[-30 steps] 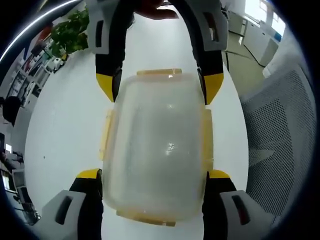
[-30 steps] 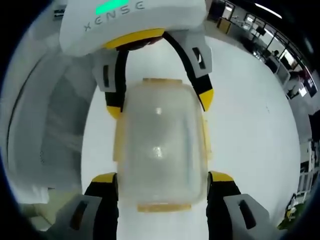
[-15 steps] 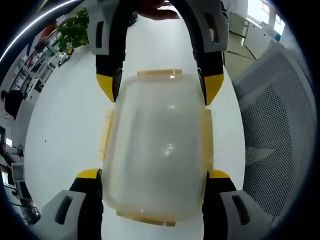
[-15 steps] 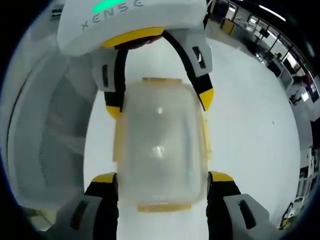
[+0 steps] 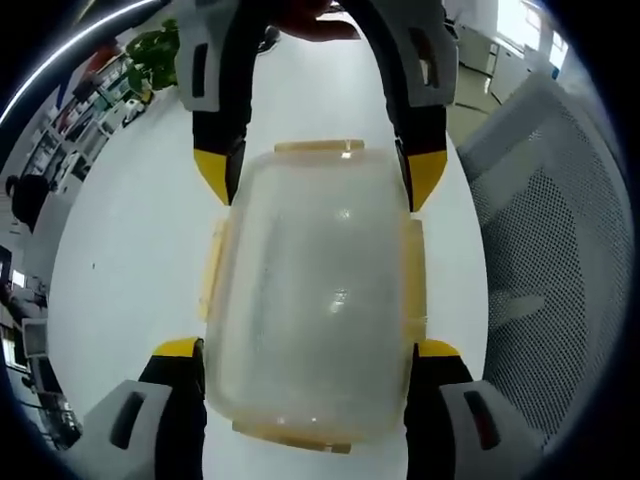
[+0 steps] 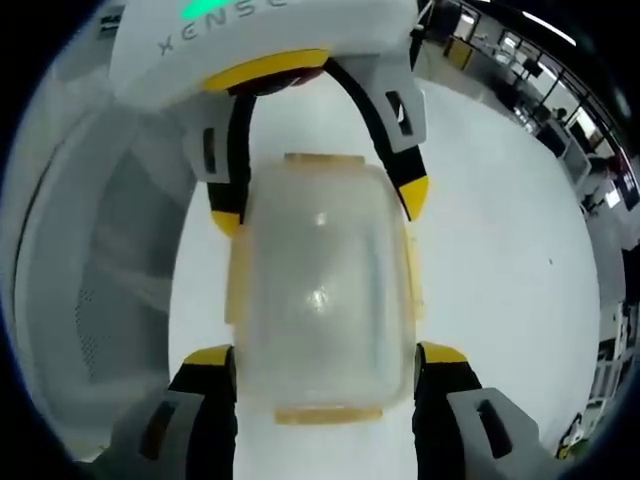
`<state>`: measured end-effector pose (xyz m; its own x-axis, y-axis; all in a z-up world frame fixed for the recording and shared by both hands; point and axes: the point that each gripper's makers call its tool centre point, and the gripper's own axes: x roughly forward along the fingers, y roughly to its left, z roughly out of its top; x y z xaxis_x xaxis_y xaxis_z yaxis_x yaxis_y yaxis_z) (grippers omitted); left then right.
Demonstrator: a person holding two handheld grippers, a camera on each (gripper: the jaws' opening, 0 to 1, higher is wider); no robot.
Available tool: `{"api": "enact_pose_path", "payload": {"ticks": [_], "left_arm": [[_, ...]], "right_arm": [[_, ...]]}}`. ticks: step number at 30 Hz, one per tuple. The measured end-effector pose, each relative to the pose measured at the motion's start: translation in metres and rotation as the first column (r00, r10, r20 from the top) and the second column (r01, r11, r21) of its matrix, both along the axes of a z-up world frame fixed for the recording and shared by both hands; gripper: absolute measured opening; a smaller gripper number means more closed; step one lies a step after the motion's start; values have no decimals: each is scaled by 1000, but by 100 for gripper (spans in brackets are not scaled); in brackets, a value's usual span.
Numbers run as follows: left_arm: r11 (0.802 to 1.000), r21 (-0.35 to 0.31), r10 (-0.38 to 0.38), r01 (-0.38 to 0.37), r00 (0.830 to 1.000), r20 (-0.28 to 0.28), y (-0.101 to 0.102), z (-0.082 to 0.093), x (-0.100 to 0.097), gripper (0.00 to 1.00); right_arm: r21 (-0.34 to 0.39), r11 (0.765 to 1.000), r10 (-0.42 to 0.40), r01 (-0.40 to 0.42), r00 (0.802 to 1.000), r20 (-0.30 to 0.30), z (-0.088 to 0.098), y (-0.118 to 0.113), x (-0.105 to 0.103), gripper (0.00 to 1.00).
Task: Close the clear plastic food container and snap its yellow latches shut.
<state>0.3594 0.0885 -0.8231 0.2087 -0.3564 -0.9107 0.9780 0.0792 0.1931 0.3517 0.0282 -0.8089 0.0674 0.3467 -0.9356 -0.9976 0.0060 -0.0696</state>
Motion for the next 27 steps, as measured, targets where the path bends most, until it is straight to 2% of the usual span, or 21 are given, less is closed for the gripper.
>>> {"api": "enact_pose_path", "payload": {"ticks": [27], "left_arm": [[1000,-19,3,-3,1000,0,24,1,2,83]], "right_arm": [[-30,1000,4,-4,1000,1,-1,25,2,72]]}}
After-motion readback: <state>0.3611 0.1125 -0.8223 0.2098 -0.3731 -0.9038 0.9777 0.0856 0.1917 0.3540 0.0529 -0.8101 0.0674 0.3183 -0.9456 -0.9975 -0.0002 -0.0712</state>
